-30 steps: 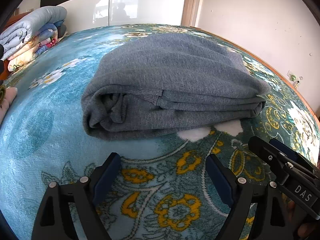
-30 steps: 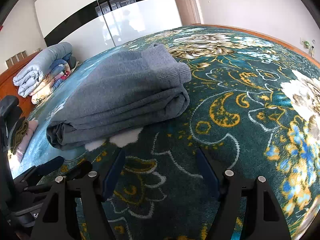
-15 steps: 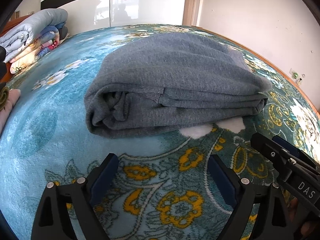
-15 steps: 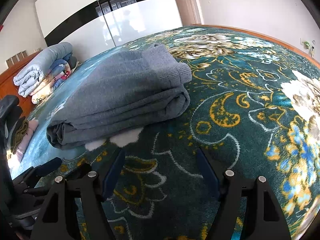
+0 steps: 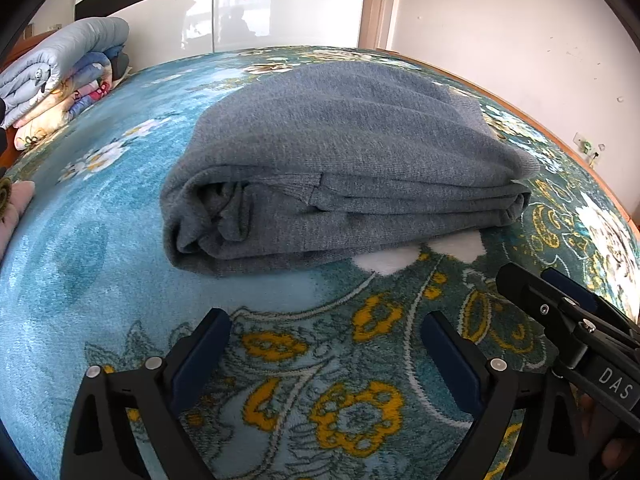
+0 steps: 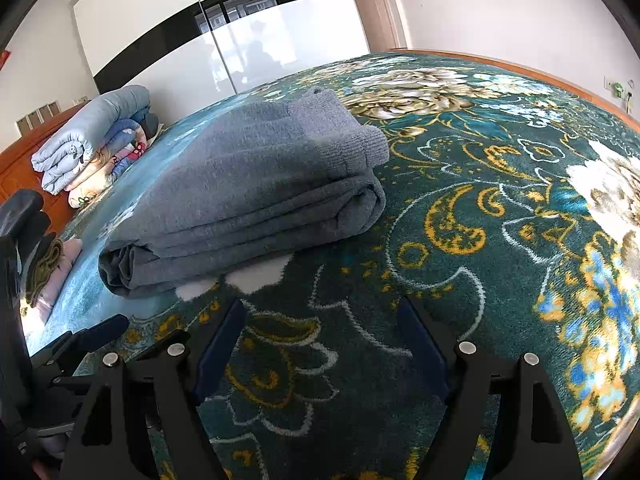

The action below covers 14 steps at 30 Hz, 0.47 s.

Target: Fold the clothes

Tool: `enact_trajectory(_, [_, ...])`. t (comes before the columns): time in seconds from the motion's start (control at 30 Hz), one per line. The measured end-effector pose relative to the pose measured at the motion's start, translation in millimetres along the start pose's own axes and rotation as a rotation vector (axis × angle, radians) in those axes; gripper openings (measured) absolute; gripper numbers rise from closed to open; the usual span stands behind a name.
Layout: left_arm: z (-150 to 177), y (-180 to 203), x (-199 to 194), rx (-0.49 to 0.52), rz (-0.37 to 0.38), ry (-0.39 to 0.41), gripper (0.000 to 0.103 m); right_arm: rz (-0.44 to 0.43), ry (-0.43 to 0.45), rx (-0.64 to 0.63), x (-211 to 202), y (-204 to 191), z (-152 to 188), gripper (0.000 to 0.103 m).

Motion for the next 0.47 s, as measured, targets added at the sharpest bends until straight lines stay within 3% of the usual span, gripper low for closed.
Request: enact_trajectory(0.47, [-1.4, -1.4, 1.9, 0.019, 0.013, -0.008, 0.101, 0.004, 0.001, 0.0, 0.6, -1.3, 0.0, 0.081])
Point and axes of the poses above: each gripper's, at about its wrist camera, not at the fingertips, and x roughly the way its jaws point, y to its right, z to its underside, the point moved 6 cm from there along x, roughly the way its jaws point, and after that the axes turned 9 degrees about -x, right-handed, at the moved point
